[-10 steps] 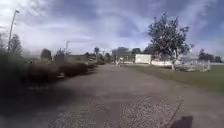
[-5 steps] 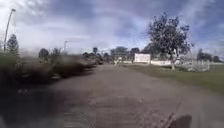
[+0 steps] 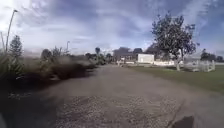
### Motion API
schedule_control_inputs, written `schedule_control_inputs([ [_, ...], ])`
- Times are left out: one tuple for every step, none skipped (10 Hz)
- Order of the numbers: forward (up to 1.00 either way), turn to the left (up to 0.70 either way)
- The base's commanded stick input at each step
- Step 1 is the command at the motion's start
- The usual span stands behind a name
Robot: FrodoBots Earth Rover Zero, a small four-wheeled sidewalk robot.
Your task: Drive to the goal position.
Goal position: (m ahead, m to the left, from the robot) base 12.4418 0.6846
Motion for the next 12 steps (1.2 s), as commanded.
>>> schedule_control_inputs([
  [0.70,0.00],
  [0.70,0.00],
  [0.70,0.00],
  [0.70,0.00],
  [0.70,0.00],
  [0.70,0.00],
  [0.70,0.00],
  [0.70,0.00],
  [0.70,0.00],
  [0.70,0.00],
  [0.70,0.00],
  [0.70,0.00],
])
